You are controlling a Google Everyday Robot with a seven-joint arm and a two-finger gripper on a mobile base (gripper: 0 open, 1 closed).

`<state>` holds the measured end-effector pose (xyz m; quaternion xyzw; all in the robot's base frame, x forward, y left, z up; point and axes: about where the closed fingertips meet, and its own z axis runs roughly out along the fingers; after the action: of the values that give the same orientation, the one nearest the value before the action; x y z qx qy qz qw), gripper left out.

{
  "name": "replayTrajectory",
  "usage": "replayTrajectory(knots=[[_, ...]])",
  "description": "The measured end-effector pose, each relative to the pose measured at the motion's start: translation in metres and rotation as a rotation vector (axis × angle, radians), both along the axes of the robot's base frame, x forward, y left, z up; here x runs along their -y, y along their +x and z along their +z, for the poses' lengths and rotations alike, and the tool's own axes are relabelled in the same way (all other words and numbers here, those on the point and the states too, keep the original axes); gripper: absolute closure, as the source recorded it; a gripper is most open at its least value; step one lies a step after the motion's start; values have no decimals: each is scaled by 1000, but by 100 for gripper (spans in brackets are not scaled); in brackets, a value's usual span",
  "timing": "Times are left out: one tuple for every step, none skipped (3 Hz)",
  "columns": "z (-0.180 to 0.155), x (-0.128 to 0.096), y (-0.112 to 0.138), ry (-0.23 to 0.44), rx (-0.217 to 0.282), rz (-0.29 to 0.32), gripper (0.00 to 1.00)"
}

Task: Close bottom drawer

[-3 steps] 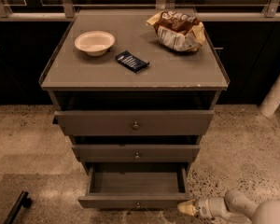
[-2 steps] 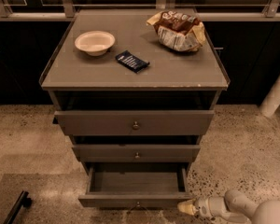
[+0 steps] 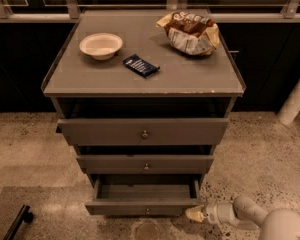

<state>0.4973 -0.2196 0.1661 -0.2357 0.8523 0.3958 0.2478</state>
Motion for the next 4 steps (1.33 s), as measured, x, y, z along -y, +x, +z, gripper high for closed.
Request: replayTrajectory(knots=[[0,0,-1,0,0,0,100],[11,-7,26,-43,61,-26,100],[11,-7,27,-43,61,-26,100],[8,-10,37,-68,91,-33,100]])
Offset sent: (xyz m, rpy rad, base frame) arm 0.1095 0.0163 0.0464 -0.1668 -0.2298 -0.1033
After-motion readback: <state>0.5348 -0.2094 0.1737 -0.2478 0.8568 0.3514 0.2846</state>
